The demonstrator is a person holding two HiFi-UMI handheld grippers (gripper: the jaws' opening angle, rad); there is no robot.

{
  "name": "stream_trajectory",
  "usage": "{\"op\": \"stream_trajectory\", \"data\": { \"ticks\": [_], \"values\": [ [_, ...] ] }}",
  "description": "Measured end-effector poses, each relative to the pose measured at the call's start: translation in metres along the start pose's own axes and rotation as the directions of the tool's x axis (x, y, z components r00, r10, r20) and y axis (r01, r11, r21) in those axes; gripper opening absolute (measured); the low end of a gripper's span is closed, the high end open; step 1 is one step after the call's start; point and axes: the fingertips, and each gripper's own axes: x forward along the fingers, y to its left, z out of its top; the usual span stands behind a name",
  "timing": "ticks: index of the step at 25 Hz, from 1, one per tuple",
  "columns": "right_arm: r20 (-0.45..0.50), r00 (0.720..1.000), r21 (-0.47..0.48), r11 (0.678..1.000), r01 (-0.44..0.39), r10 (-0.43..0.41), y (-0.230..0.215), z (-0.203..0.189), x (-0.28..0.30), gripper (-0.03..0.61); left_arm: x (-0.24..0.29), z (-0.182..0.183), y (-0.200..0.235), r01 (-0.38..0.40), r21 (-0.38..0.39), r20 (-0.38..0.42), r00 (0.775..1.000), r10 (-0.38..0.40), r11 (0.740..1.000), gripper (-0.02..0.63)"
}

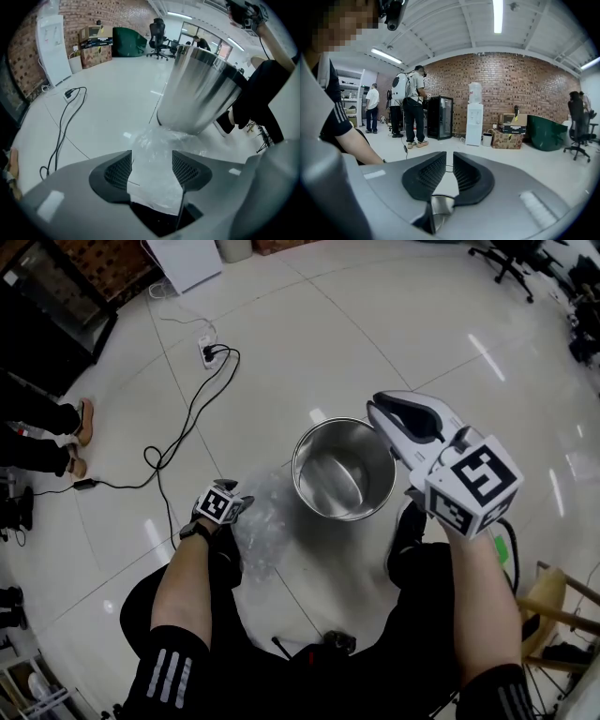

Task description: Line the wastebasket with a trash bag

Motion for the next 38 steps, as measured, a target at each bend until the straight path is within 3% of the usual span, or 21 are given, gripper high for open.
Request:
{"op": "stream_trajectory", "data": {
  "ticks": [4,11,12,17,21,26,31,38],
  "values": [
    [0.008,1.000,0.001,1.000,0.003,-0.003,0.000,0.003,0.002,0.052,0.016,-0.029,0.014,-0.059,0.005,-0.051,0.997,0.059,0.998,0.267],
    [0.014,1.000,-0.023,1.000,-0.002,0.002,0.008,0.007,0.005,0.052,0.053,-0.055,-0.005,-0.009,-0.031,-0.097,0.995,0.006,0.999,0.265],
    [0.011,1.000,-0.025,1.000,-0.003,0.003,0.008,0.006,0.006,0.051,0.056,-0.055,-0.005,-0.012,-0.025,-0.095,0.995,0.010,1.000,0.253],
    [0.010,1.000,-0.019,1.000,0.003,-0.003,0.004,0.003,0.007,0.052,0.044,-0.033,-0.004,-0.051,-0.017,-0.020,0.999,0.051,0.999,0.002],
    [0.021,1.000,-0.011,1.000,0.011,-0.011,0.001,0.005,0.003,0.051,0.011,-0.013,0.004,-0.098,-0.001,0.041,0.994,0.098,0.995,0.001],
    [0.029,0.999,0.019,1.000,0.020,-0.020,-0.004,0.002,-0.002,0.051,-0.046,0.036,0.014,-0.173,0.065,0.148,0.976,0.162,0.983,0.001],
    [0.047,0.999,0.014,1.000,0.018,-0.019,-0.001,0.007,-0.005,0.051,-0.114,0.093,0.022,-0.250,0.128,0.259,0.943,0.211,0.960,0.001],
    [0.059,0.998,0.045,0.999,0.027,-0.030,-0.012,0.007,-0.012,0.052,-0.203,0.196,-0.016,-0.325,0.299,0.439,0.881,0.173,0.897,0.001]
  ]
}}
